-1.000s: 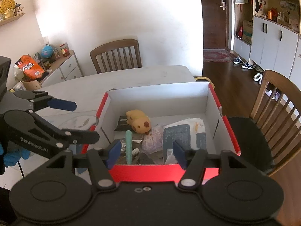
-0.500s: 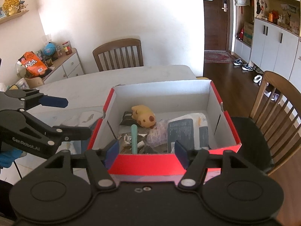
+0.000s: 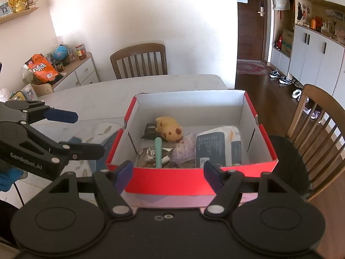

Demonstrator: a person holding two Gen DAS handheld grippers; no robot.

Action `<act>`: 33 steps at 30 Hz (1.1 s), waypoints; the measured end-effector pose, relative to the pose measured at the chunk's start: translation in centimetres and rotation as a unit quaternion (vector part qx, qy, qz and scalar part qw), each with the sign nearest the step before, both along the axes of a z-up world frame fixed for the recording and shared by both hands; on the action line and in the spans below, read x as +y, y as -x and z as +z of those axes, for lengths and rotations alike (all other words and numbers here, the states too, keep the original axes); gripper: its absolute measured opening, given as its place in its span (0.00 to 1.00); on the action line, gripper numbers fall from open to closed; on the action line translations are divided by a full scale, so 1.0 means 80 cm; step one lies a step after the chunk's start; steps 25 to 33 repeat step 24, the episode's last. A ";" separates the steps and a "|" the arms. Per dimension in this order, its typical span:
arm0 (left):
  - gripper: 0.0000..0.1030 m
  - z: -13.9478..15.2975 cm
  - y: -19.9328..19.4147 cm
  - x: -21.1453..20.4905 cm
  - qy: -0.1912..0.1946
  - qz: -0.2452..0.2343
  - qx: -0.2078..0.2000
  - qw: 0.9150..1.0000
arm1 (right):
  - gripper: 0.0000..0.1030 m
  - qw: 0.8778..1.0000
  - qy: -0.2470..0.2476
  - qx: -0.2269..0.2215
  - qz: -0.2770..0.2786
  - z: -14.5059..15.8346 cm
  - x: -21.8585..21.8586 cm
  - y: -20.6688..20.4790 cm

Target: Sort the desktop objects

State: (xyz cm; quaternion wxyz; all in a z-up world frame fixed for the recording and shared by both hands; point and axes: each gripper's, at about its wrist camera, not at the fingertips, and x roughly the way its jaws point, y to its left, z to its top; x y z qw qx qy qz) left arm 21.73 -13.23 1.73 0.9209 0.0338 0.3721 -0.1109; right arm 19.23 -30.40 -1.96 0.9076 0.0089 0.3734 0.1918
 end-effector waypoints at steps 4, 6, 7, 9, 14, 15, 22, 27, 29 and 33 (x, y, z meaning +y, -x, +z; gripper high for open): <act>1.00 -0.001 0.001 -0.002 0.001 0.005 0.001 1.000 | 0.71 1.000 0.001 0.002 0.000 -0.002 0.000 0.002; 1.00 -0.001 0.002 -0.001 0.007 0.008 0.004 1.000 | 0.74 1.000 0.003 0.002 -0.002 -0.003 0.000 0.003; 1.00 -0.001 0.001 0.000 0.009 0.007 0.007 1.000 | 0.75 1.000 0.003 0.002 -0.002 -0.004 -0.001 0.005; 1.00 -0.003 0.001 0.000 0.012 0.010 0.011 1.000 | 0.77 1.000 0.004 0.002 -0.004 -0.005 -0.001 0.007; 1.00 -0.007 0.004 -0.001 0.013 0.011 0.014 1.000 | 0.84 1.000 0.005 0.004 -0.006 -0.010 -0.001 0.012; 1.00 -0.008 0.005 -0.002 0.012 0.010 0.014 1.000 | 0.84 1.000 0.004 0.006 -0.007 -0.011 -0.002 0.012; 1.00 -0.010 0.013 0.001 0.011 0.015 0.008 1.000 | 0.85 1.000 0.002 0.013 -0.008 -0.014 0.000 0.015; 1.00 -0.011 0.015 0.002 0.013 0.016 0.008 1.000 | 0.85 1.000 0.003 0.013 -0.006 -0.013 0.002 0.016; 1.00 -0.011 0.015 0.002 0.013 0.016 0.008 1.000 | 0.85 1.000 0.003 0.013 -0.006 -0.013 0.002 0.016; 1.00 -0.011 0.015 0.002 0.013 0.016 0.008 1.000 | 0.85 1.000 0.003 0.013 -0.006 -0.013 0.002 0.016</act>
